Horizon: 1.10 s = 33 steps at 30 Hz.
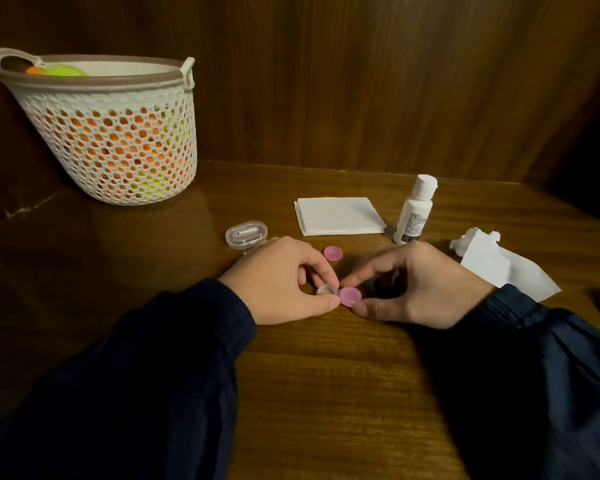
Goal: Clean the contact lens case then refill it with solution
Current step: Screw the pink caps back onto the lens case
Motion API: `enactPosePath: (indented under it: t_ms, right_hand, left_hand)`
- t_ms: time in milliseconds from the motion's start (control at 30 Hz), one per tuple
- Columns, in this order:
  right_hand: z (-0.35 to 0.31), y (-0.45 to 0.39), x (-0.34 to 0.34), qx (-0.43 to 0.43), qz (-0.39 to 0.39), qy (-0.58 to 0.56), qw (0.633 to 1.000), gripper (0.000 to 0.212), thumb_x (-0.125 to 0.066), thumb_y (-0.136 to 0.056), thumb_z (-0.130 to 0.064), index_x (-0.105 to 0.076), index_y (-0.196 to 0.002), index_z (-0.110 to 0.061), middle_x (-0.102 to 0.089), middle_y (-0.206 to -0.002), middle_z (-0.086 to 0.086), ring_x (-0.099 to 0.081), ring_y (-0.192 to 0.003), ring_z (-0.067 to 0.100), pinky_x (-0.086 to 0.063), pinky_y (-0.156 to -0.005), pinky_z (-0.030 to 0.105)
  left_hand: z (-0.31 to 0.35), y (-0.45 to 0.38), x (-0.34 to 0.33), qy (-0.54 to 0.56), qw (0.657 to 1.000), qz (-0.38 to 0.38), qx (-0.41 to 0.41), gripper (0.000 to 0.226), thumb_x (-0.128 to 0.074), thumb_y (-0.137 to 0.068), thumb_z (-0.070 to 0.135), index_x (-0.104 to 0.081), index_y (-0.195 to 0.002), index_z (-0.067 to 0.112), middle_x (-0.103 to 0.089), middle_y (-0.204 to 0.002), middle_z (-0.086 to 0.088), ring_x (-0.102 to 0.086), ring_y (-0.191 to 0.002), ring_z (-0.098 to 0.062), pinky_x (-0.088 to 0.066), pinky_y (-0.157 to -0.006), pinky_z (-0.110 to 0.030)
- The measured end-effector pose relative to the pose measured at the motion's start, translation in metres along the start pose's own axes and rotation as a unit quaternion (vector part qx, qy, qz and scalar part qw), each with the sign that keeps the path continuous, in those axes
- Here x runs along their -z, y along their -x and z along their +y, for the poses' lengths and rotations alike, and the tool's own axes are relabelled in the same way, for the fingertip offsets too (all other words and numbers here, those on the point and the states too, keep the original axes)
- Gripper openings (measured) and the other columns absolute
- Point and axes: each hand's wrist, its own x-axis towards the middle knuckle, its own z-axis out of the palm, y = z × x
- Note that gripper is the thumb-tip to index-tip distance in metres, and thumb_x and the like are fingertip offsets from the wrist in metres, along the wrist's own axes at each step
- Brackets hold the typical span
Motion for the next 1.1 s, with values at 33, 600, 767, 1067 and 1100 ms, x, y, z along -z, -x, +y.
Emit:
enactPosePath:
  t_ms: [33,600,767,1067,1100]
  right_hand:
    - [0.001,0.0,0.0,0.01,0.001,-0.008,1.0,0.028,-0.089,-0.082,-0.04,-0.083,-0.11,-0.039,-0.076,-0.112,-0.017,-0.068,-0.11,0.009,-0.056,-0.101,0.046]
    - [0.003,0.0,0.003,-0.007,-0.003,0.0,1.0,0.04,-0.089,-0.074,-0.056,-0.079,-0.111,-0.047,-0.071,-0.111,-0.028,-0.064,-0.11,-0.002,-0.053,-0.099,0.034]
    - [0.006,-0.001,-0.004,0.032,0.017,-0.016,0.999,0.023,-0.09,-0.08,-0.04,-0.085,-0.103,-0.037,-0.078,-0.109,-0.017,-0.07,-0.108,0.006,-0.056,-0.101,0.045]
    - [0.006,-0.002,-0.009,0.012,0.057,-0.022,0.998,0.024,-0.091,-0.072,-0.054,-0.085,-0.093,-0.045,-0.075,-0.093,-0.018,-0.068,-0.087,0.005,-0.059,-0.084,0.042]
    - [0.006,-0.002,-0.009,0.01,0.06,-0.023,0.998,0.024,-0.091,-0.071,-0.055,-0.085,-0.092,-0.045,-0.075,-0.093,-0.018,-0.068,-0.088,0.005,-0.059,-0.084,0.041]
  left_hand:
    - [0.0,0.0,0.0,0.001,1.0,0.0,0.0,0.011,-0.083,-0.083,0.042,-0.081,-0.093,0.038,-0.074,-0.095,0.017,-0.065,-0.093,-0.011,-0.06,-0.083,-0.05]
    - [0.0,-0.001,0.0,0.006,1.0,-0.001,0.0,0.011,-0.083,-0.084,0.04,-0.081,-0.094,0.036,-0.074,-0.094,0.015,-0.066,-0.093,-0.013,-0.06,-0.081,-0.051]
    - [0.0,0.0,-0.001,0.001,1.0,0.002,0.001,0.011,-0.083,-0.084,0.041,-0.081,-0.093,0.037,-0.075,-0.093,0.015,-0.066,-0.092,-0.012,-0.06,-0.081,-0.049]
    - [0.0,0.001,-0.001,0.0,1.0,0.007,0.002,0.011,-0.083,-0.084,0.041,-0.081,-0.094,0.037,-0.073,-0.093,0.017,-0.064,-0.088,-0.009,-0.062,-0.081,-0.047]
    - [0.0,0.001,-0.001,0.0,1.0,0.008,0.003,0.011,-0.084,-0.084,0.041,-0.081,-0.094,0.037,-0.073,-0.093,0.017,-0.064,-0.088,-0.01,-0.061,-0.081,-0.047]
